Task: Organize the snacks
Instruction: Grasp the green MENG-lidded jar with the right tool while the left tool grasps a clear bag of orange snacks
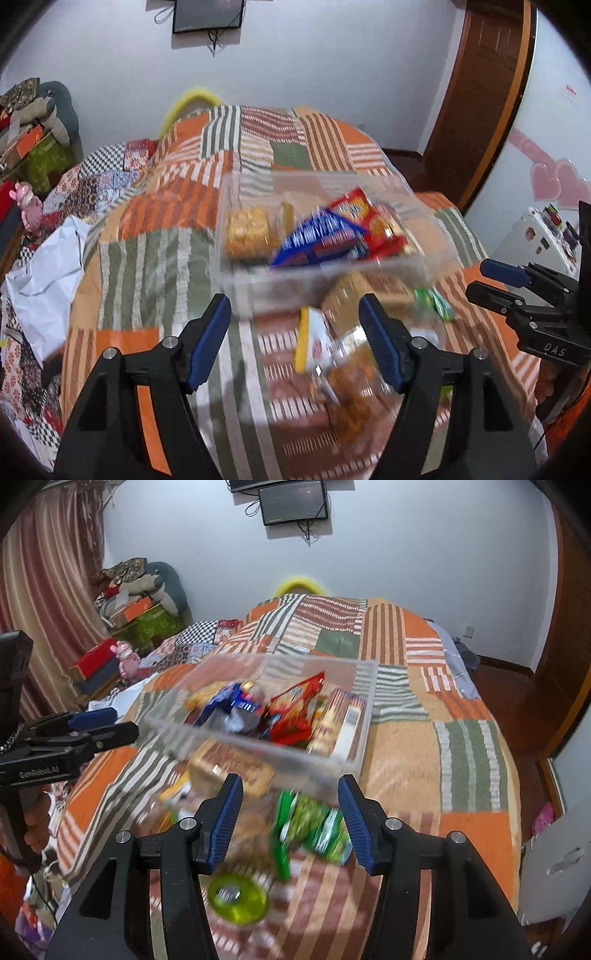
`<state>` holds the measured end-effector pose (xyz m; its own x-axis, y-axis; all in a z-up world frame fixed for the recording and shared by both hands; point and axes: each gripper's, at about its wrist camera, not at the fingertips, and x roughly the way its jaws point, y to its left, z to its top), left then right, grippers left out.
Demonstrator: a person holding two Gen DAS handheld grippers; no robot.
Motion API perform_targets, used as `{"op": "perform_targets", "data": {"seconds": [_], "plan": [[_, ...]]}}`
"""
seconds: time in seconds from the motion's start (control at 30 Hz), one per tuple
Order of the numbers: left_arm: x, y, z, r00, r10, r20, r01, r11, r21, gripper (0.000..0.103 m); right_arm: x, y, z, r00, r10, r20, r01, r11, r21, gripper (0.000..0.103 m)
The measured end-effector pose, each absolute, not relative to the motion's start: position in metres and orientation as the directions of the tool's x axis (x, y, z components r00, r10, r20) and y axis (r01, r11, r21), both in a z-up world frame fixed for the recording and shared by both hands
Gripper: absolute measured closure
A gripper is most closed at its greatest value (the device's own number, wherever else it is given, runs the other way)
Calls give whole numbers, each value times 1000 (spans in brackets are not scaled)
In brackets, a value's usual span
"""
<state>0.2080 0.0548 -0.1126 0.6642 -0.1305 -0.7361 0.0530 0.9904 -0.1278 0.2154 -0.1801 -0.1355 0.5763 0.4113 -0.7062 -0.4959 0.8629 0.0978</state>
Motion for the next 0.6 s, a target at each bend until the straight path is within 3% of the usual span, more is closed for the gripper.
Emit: {"op": "perform_targets", "data": {"seconds": [0.6], "plan": [[185, 27, -164, 563, -239, -791, 65, 967, -246, 27, 194, -161, -197, 429, 422, -798, -529, 834, 156, 47]]}}
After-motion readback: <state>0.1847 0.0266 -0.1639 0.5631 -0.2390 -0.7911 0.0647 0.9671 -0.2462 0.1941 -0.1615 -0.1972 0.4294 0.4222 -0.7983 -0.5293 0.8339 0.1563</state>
